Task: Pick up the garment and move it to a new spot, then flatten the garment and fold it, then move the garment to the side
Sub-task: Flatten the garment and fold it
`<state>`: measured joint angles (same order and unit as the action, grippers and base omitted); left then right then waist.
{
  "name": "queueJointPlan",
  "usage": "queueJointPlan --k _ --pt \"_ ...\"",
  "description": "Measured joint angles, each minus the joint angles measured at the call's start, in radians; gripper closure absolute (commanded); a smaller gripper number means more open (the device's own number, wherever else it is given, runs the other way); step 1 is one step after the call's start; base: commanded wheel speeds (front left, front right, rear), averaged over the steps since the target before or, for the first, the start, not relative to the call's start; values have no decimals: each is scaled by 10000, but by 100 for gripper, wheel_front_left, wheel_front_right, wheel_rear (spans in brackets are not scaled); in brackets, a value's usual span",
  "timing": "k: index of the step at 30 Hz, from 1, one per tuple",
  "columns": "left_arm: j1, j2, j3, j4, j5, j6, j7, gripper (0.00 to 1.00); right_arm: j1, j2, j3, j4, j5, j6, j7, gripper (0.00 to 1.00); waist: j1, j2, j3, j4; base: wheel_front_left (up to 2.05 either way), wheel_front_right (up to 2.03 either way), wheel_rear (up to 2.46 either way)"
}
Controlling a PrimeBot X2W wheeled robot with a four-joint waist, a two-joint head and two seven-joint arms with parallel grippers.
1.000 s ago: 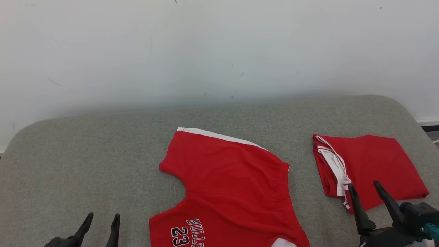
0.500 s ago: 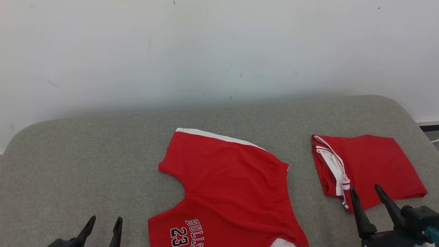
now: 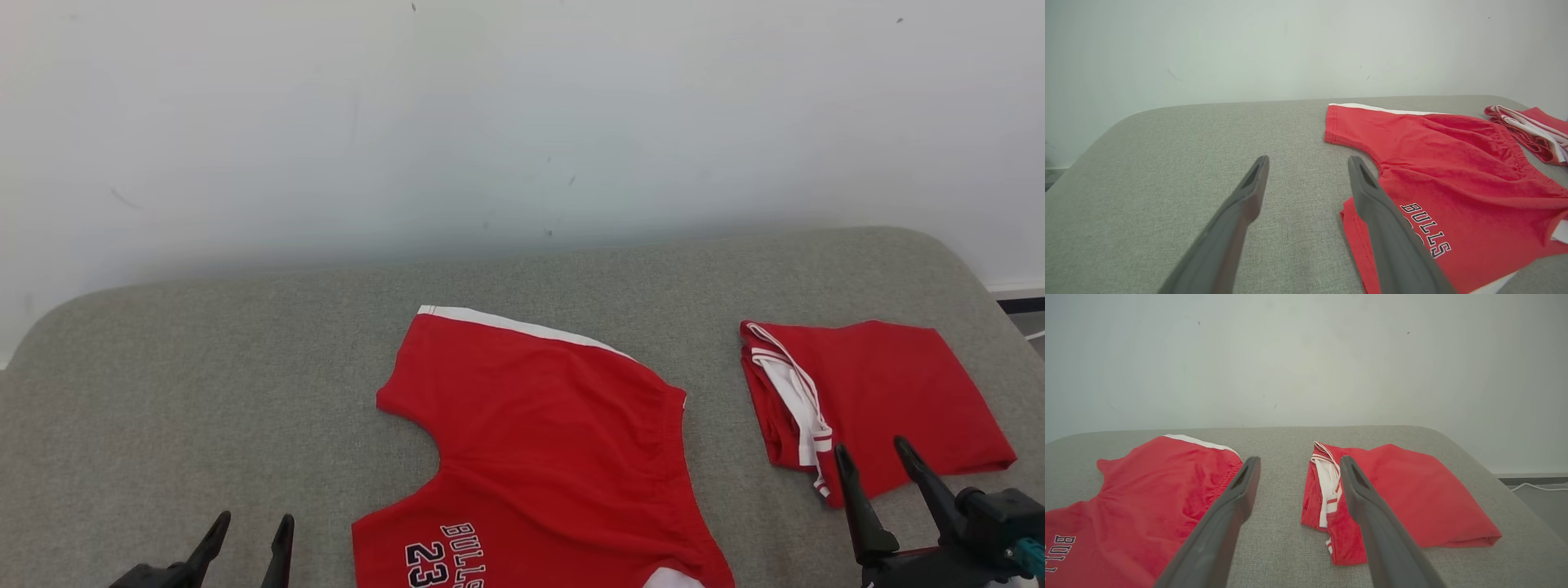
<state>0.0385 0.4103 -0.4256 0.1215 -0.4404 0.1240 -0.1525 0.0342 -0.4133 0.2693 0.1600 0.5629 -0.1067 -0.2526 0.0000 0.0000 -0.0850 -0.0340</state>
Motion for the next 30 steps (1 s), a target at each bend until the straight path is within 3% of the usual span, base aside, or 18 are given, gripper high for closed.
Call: queueJointPlan --k 8,14,20,30 --pt "138 -127 -107 -173 -127 -65 178 0 81 4 -40 -52 -17 -2 0 0 0 0 8 38 0 0 0" --pt "144 -228 -779 -201 -245 -746 654 0 435 17 33 -23 8 15 79 0 0 0 62 246 0 0 0" --pt "156 -351 -1413 146 -401 -1352 1223 0 464 150 474 -4 313 385 583 0 0 0 156 427 0 0 0" --pt "463 -677 -1994 888 -970 -1864 2084 0 1155 -104 1129 -56 514 894 1655 0 0 0 317 605 0 0 0"
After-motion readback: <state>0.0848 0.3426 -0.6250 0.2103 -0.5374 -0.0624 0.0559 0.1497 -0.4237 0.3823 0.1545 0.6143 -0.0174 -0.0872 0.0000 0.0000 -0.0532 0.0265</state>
